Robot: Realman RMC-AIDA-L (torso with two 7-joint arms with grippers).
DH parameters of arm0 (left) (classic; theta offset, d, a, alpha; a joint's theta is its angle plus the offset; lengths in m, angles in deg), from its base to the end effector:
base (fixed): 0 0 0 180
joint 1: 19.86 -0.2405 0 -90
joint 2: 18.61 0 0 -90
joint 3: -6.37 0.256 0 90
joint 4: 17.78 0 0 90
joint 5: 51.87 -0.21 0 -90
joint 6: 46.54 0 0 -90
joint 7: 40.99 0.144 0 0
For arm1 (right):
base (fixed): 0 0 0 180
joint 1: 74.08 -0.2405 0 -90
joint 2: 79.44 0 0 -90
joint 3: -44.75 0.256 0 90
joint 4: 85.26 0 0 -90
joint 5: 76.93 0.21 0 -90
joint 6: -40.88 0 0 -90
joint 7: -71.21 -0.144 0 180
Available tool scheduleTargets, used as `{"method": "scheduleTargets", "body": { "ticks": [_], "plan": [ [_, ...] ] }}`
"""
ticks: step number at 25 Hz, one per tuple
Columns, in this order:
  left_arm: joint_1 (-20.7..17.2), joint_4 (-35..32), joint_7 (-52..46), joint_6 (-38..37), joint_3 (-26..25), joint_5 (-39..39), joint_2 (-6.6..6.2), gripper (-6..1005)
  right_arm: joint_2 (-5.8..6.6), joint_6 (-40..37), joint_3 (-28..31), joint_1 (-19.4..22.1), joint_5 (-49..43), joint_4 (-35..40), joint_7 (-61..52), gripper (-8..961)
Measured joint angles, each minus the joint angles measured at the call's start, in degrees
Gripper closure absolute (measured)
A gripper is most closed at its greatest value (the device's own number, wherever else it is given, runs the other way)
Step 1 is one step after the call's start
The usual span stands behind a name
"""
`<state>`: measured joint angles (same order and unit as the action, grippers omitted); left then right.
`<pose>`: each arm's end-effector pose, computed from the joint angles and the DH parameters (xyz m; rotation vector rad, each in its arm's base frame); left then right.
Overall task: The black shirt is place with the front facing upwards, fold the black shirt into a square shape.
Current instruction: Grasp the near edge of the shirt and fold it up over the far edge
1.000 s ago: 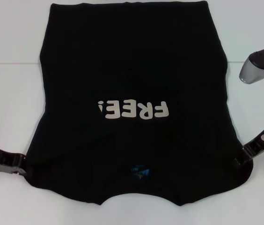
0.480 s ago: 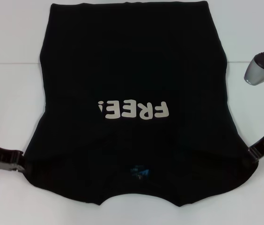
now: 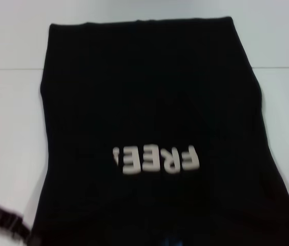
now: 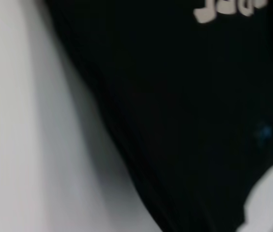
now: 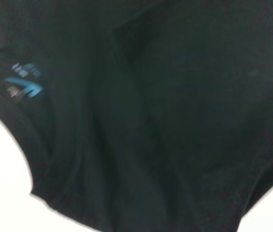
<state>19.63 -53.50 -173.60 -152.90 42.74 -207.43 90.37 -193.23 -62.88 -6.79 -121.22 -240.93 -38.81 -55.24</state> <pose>-0.3036 0.3074 0.0541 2.4171 1.8516 -0.2837 0.2555 0.3506 0.0412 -2.7218 1.2738 -0.8140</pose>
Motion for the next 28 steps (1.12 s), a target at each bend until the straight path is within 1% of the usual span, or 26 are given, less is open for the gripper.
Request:
{"method": "scheduleTargets", "body": {
  "ticks": [2,4,7,8,10,13,15,18,20,21,23,24,25,27,28],
  "plan": [
    [-0.5,0.4,1.9,-4.1,0.6,-0.4,0.07,971,-0.10,-4.3,-0.1,1.5,-0.3,0.0,4.6,921],
    [-1.4,0.4,3.4,-7.5,2.3,-0.7,0.45,971,-0.70,-6.9,-0.5,2.8,-0.7,-0.1,7.5,921],
    [-2.3,1.2,4.5,-8.5,5.6,-0.7,0.72,971,-1.54,-7.6,-1.1,4.0,-1.0,-0.7,8.4,921],
    [-2.3,1.5,4.8,-8.4,5.9,-0.7,0.74,972,-1.72,-7.4,-1.1,4.2,-1.0,-0.8,8.4,921],
    [-2.1,2.0,5.6,-7.8,6.0,-0.6,0.86,972,-1.91,-6.0,-0.2,4.4,-0.5,-1.2,8.3,921],
    [-1.3,1.9,6.3,-6.0,2.7,0.8,0.60,972,-1.74,-4.2,3.6,4.1,0.7,-2.0,8.0,922],
    [-0.3,1.7,6.2,-4.7,-1.7,1.4,-0.03,972,-0.84,-3.0,8.7,3.7,1.6,-2.4,7.7,922],
    [1.2,0.6,4.6,-0.3,-11.7,1.6,-1.43,972,1.14,0.3,16.9,3.4,3.6,-3.4,5.8,922],
    [1.6,0.0,3.8,3.2,-18.1,2.8,-2.07,972,3.38,5.3,22.6,3.6,7.4,-5.9,3.5,922],
    [1.6,0.0,3.6,5.1,-20.9,4.0,-2.36,972,4.29,7.3,24.7,3.8,9.5,-7.3,2.8,922],
    [1.5,0.5,3.6,8.7,-24.2,6.8,-2.69,971,5.82,11.6,28.3,4.6,15.2,-10.3,2.3,921],
    [1.4,0.8,3.6,10.4,-25.2,8.4,-2.67,971,6.18,13.2,29.4,5.1,17.9,-11.3,2.4,921],
    [1.1,1.0,3.6,12.2,-25.7,10.3,-2.50,971,6.22,15.1,29.8,5.5,20.5,-11.8,2.5,921],
    [0.6,1.8,4.0,15.9,-25.9,14.3,-1.74,971,5.66,18.2,30.0,6.2,25.0,-12.3,3.1,921],
    [0.4,2.1,4.2,16.8,-25.9,15.2,-1.53,971,5.14,20.2,29.9,6.3,27.1,-12.5,3.7,922]
  ]
}}
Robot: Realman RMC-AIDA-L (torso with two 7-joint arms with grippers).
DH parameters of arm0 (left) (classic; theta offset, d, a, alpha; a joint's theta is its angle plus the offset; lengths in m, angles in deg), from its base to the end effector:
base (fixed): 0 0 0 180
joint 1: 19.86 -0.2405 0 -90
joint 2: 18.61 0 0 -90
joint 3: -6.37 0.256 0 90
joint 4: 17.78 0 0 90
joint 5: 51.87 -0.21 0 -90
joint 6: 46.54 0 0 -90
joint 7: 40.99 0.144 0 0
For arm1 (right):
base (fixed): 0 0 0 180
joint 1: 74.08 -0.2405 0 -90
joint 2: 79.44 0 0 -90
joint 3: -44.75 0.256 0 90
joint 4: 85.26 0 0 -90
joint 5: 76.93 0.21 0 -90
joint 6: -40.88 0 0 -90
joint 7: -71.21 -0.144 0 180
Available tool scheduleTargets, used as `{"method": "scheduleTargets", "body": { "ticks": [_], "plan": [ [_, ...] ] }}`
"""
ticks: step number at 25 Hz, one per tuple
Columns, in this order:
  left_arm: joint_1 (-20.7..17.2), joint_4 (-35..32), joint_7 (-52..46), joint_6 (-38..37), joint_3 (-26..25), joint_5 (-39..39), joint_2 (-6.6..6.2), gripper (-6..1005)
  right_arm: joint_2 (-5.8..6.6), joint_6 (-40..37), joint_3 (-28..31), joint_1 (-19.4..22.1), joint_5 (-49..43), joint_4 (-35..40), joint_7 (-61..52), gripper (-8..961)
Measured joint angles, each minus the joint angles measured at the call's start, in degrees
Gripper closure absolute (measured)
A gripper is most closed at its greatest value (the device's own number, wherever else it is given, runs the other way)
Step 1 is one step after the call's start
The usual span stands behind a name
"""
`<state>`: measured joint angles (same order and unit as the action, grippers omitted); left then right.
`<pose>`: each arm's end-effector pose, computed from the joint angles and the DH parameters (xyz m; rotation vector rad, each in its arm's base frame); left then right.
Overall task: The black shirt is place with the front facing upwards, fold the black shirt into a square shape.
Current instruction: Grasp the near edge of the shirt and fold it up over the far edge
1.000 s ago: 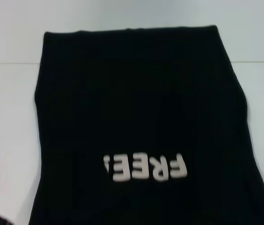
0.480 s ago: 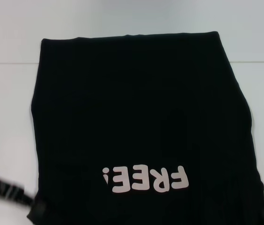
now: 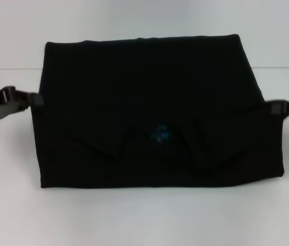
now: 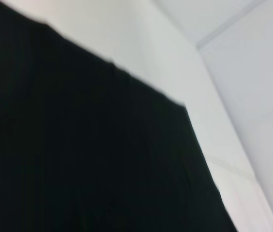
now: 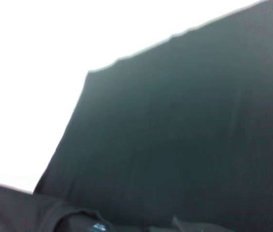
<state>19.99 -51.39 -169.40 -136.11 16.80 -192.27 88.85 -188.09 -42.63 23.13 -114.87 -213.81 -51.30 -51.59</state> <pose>-0.3022 0.3756 0.0996 -2.1343 -1.7466 -0.7000 0.2914 0.3909 0.0809 -2.2666 1.5432 0.5251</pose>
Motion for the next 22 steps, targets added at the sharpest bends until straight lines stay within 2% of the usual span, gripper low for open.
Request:
{"method": "scheduleTargets", "body": {
  "ticks": [4,8,11,15,22],
  "plan": [
    [-0.8,3.0,3.8,8.5,-0.1,5.9,2.04,971,-2.47,7.0,-0.1,0.0,5.0,-0.6,2.4,922],
    [-1.0,4.8,7.6,16.7,-0.2,9.2,4.33,972,-5.61,16.2,-0.1,-0.3,8.4,-0.7,5.1,922],
    [-1.1,5.0,9.9,21.6,-0.3,12.2,5.91,972,-7.33,22.0,-0.1,-0.5,10.8,-0.7,7.9,921],
    [-1.4,5.4,12.7,25.0,-0.3,17.5,7.11,972,-8.31,26.0,-0.1,-0.6,14.4,-1.2,11.7,921],
    [-0.6,5.7,16.0,28.8,0.2,20.7,8.32,971,-8.45,32.3,-2.8,-1.6,16.7,-4.1,14.4,921]
  ]
}}
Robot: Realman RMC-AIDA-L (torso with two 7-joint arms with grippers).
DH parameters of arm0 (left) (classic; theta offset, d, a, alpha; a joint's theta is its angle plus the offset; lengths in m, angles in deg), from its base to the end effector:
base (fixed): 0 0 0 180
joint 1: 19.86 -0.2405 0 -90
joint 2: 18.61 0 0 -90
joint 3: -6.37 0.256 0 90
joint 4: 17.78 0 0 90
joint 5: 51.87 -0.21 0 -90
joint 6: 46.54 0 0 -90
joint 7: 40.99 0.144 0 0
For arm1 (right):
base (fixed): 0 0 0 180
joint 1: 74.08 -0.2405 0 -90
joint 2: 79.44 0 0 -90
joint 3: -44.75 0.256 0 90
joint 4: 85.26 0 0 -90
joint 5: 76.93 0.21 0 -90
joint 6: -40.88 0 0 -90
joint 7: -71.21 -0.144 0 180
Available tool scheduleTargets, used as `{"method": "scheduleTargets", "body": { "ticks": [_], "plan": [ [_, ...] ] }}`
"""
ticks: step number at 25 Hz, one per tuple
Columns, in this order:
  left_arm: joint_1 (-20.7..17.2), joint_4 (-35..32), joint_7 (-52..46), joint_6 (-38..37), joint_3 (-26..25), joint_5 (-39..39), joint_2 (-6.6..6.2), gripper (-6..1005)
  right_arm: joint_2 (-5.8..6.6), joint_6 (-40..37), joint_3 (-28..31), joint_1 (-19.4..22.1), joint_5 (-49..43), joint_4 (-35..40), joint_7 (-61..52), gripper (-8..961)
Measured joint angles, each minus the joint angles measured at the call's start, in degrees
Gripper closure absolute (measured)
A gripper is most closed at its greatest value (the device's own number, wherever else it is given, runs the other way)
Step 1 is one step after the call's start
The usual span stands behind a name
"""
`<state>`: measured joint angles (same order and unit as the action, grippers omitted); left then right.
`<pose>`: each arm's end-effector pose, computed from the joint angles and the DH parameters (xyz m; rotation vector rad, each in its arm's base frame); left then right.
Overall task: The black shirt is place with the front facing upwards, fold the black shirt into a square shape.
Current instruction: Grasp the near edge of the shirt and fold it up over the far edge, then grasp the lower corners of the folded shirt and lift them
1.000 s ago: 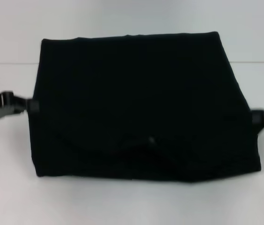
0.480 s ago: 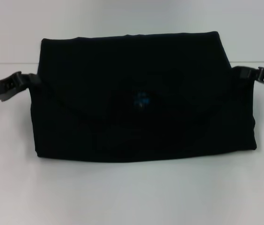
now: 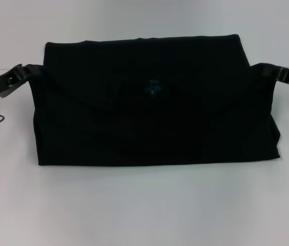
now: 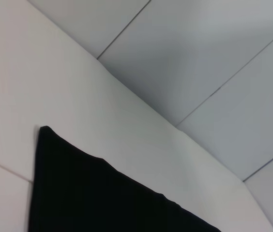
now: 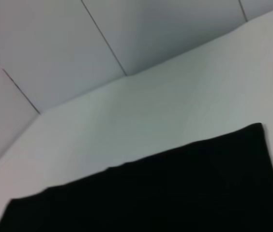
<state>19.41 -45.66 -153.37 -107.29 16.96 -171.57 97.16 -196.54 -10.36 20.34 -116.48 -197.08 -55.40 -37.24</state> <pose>-0.3132 0.4127 0.0581 -1.7444 -1.5045 -0.9428 0.2875 0.4385 0.0383 -1.9161 1.2911 0.6662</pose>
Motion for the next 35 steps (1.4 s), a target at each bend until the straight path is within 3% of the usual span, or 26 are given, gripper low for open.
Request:
{"method": "scheduleTargets", "body": {
  "ticks": [5,12,19,24,27,29,31,33,35],
  "plan": [
    [1.3,0.1,3.1,3.5,0.1,0.2,1.62,972,-0.46,5.6,-2.7,-0.7,0.0,-1.4,0.3,922],
    [2.9,1.1,5.6,11.4,0.2,1.0,4.22,965,-1.50,11.1,-3.0,-1.1,0.2,-1.8,2.5,847],
    [3.3,2.8,7.5,13.6,0.1,1.6,4.61,953,-1.56,8.0,-3.0,-1.1,0.2,-1.8,4.9,723],
    [2.4,2.6,7.1,12.2,0.1,1.6,4.32,787,-1.31,6.3,-2.4,-0.3,1.1,-1.4,4.4,620],
    [1.1,2.6,5.2,5.6,0.4,1.2,2.52,552,0.14,-1.2,-2.5,1.8,5.0,-1.1,5.3,497],
    [0.1,2.9,1.9,-0.1,1.9,0.2,0.26,509,1.61,-9.0,-2.8,3.3,6.7,-1.1,7.6,415],
    [-1.3,3.1,-5.0,-6.9,7.8,-1.4,-3.34,467,3.10,-17.5,-3.6,4.6,6.4,-1.2,11.0,326],
    [-2.2,3.0,-9.6,-10.4,13.4,-2.1,-5.64,424,4.00,-25.8,-5.7,5.7,4.2,-0.8,15.0,231],
    [-3.0,2.3,-12.7,-12.8,16.9,-2.9,-6.86,381,4.24,-31.2,-7.8,6.5,2.1,-0.4,18.4,135]
  ]
}}
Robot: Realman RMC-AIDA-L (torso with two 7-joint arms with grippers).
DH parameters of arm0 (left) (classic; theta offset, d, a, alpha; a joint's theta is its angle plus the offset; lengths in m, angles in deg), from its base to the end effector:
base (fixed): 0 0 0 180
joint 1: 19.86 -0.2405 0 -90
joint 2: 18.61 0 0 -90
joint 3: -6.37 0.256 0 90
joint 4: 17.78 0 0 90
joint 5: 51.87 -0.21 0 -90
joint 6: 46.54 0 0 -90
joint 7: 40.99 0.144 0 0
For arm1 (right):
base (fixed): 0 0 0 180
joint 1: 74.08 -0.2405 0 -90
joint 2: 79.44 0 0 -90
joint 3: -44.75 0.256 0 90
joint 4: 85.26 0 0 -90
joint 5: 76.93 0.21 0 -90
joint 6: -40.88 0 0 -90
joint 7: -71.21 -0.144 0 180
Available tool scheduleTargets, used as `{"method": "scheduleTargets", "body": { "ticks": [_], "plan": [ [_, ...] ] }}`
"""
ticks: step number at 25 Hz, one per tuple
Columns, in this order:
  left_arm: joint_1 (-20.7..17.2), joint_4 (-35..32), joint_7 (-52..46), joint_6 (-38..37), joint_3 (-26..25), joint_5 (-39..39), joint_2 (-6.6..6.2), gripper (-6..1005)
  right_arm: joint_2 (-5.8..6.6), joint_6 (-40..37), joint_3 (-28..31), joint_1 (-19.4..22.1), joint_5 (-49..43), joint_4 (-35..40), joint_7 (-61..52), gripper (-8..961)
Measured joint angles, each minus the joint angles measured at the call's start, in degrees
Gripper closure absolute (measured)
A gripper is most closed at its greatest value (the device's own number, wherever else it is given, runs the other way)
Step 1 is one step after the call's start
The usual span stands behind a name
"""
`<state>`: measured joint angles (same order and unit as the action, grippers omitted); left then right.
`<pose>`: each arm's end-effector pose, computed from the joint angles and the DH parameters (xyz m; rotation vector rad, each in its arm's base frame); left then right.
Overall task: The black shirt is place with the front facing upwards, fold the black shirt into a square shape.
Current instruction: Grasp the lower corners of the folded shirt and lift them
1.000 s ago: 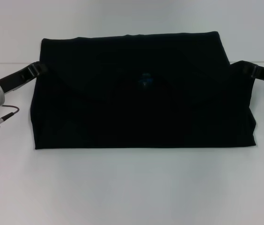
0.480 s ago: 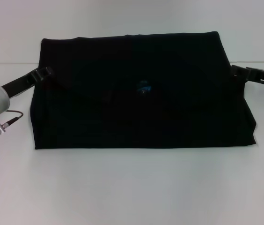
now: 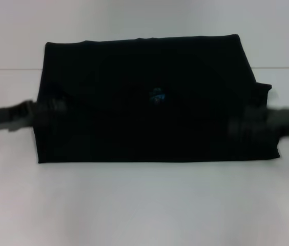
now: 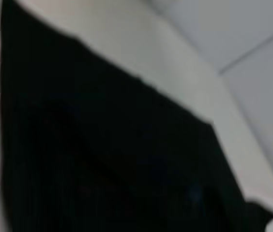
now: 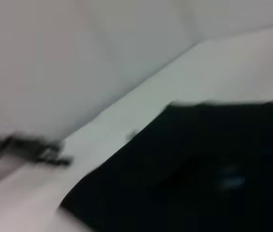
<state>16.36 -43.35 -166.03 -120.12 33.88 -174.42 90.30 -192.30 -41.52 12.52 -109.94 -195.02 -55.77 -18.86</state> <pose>-0.3157 0.3828 0.0575 -2.0308 -1.7296 -0.7271 0.2787 0.3686 0.0312 -2.5455 0.9373 0.6659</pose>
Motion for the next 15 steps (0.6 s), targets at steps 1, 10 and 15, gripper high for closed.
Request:
{"method": "scheduleTargets", "body": {
  "ticks": [1,10,15],
  "plan": [
    [-0.7,-1.2,-1.5,-1.4,1.4,-1.3,-0.40,360,-0.15,-1.8,-1.0,0.3,-1.1,0.1,1.9,114],
    [-1.5,-4.4,1.2,-0.9,3.7,-7.6,0.95,116,-4.79,-4.0,-4.2,1.1,-7.7,0.0,10.9,9],
    [-1.2,-5.0,1.8,4.8,4.1,-8.0,2.20,117,-5.27,-3.2,-5.3,0.6,-9.2,-0.3,10.6,10]
  ]
}}
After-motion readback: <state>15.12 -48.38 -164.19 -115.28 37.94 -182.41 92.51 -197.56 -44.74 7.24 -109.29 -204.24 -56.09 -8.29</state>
